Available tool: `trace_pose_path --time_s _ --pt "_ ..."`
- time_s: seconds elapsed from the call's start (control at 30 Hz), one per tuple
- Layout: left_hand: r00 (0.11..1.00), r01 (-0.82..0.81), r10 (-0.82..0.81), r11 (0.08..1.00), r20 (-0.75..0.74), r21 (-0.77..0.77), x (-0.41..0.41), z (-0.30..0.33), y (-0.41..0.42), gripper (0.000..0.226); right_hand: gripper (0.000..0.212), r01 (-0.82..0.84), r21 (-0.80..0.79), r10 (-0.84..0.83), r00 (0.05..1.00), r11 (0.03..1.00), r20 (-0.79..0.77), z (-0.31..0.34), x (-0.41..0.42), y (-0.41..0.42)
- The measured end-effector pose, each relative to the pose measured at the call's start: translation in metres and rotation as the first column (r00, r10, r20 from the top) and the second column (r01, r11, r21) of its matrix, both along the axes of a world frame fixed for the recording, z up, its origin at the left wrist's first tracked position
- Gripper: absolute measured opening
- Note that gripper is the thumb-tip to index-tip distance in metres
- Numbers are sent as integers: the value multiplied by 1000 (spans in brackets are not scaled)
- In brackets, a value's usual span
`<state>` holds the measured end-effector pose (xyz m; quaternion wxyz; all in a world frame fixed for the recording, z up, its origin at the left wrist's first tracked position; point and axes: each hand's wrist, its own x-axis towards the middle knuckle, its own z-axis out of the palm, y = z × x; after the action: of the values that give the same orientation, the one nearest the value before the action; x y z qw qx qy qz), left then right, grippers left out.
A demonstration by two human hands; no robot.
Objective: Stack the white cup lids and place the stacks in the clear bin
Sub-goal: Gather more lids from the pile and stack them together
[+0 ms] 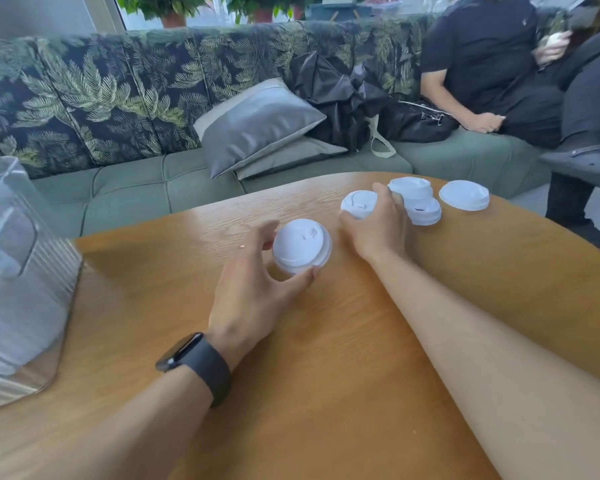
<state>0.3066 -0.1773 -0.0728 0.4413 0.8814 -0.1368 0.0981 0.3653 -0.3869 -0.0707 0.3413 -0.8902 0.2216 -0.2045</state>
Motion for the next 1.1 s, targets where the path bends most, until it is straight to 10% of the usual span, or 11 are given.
trace_pose_path --time_s 0.77,1.1 --pt "993 -116 121 966 11 -231 -117 3 39 73 78 -213 264 138 951 941 276 4 -169 75" --pt "984 -175 174 957 -21 -233 -205 6 83 72 65 -378 724 292 923 577 249 11 -239 102"
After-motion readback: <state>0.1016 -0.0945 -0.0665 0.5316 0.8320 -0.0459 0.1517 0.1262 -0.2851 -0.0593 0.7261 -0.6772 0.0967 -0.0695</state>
